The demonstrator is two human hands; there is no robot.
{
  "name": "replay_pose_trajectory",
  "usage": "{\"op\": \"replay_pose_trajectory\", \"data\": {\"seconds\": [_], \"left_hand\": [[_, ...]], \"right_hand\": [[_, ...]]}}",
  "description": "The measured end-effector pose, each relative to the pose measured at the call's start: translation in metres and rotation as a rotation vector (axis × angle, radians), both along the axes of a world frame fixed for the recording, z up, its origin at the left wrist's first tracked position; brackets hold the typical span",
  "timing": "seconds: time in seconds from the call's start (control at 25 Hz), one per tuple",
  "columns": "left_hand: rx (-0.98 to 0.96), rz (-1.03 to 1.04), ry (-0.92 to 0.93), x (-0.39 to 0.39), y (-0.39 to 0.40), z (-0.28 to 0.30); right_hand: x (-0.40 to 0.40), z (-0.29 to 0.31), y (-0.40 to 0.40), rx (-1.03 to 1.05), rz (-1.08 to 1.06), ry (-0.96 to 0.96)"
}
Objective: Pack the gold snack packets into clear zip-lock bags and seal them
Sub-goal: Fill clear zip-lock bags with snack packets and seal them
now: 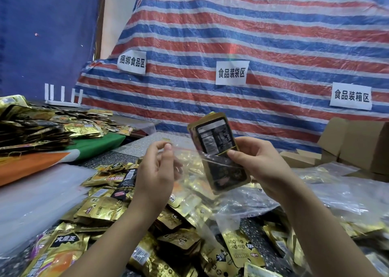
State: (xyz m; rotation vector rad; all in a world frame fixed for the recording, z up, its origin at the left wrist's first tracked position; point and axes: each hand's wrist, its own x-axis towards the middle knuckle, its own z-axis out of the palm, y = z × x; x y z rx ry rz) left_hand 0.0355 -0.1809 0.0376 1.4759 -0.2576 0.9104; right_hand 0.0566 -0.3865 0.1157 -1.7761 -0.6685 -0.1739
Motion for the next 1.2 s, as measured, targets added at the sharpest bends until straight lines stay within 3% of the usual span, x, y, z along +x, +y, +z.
{"op": "replay_pose_trajectory", "data": {"seconds": [0.12, 0.32, 0.64, 0.88, 1.2], "left_hand": [[0.008, -0.025, 0.078, 0.003, 0.0, -0.001], [-0.034, 0.025, 0.099, 0.005, 0.005, 0.0], [-0.059, 0.046, 0.079, 0.001, 0.0, 0.002], [-0.029, 0.053, 0.111, 0.0, -0.001, 0.003], [-0.021, 0.063, 0.1, -0.006, -0.006, 0.003]], "right_hand": [[0.003, 0.001, -0.003, 0.049, -0.003, 0.028], [-0.002, -0.001, -0.001, -0.174, 0.035, 0.015], [-0.007, 0.005, -0.002, -0.269, -0.037, 0.042], [-0.013, 0.009, -0.002, -0.514, -0.09, 0.016], [-0.012, -0.003, 0.007, -0.465, 0.009, 0.021]]}}
